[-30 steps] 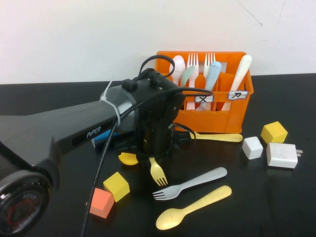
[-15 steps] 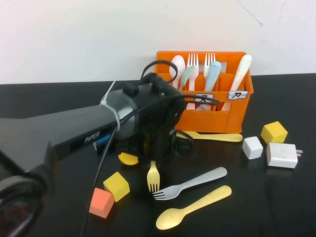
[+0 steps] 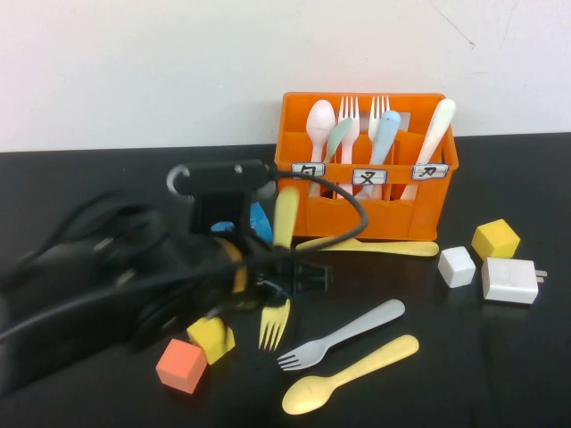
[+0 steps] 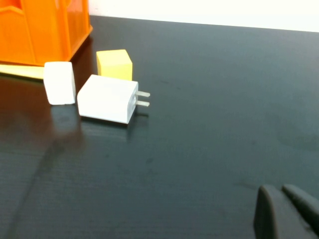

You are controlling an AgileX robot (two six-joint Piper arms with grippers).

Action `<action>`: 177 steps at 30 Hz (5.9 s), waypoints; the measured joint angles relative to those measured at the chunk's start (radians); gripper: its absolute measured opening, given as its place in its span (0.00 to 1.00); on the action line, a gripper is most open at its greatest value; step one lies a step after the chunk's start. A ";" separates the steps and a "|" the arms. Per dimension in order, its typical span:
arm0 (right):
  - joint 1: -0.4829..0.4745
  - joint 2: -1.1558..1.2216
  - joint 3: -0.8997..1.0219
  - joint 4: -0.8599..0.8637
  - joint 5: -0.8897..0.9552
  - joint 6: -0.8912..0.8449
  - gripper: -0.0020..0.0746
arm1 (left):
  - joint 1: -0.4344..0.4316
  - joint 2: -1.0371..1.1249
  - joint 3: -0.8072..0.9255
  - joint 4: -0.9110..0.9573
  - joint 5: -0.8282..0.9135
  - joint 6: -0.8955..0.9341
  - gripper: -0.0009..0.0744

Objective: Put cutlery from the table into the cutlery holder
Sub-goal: Place the fork on the box, then pick up the fork, then place the fork on the box

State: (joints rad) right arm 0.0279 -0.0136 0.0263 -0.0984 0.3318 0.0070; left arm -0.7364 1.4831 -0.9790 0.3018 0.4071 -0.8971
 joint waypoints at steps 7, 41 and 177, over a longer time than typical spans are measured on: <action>0.000 0.000 0.000 0.000 0.000 0.000 0.02 | 0.045 -0.093 0.102 0.145 -0.480 0.135 0.15; 0.000 0.000 0.000 0.000 0.000 0.000 0.02 | 0.141 0.568 -0.327 -0.218 -1.281 0.713 0.15; 0.000 0.000 0.000 0.000 0.000 0.000 0.02 | 0.037 0.505 -0.283 -0.539 -1.289 0.932 0.16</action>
State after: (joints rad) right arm 0.0279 -0.0136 0.0263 -0.0984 0.3318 0.0070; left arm -0.6997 1.9878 -1.2622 -0.2376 -0.8823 0.0350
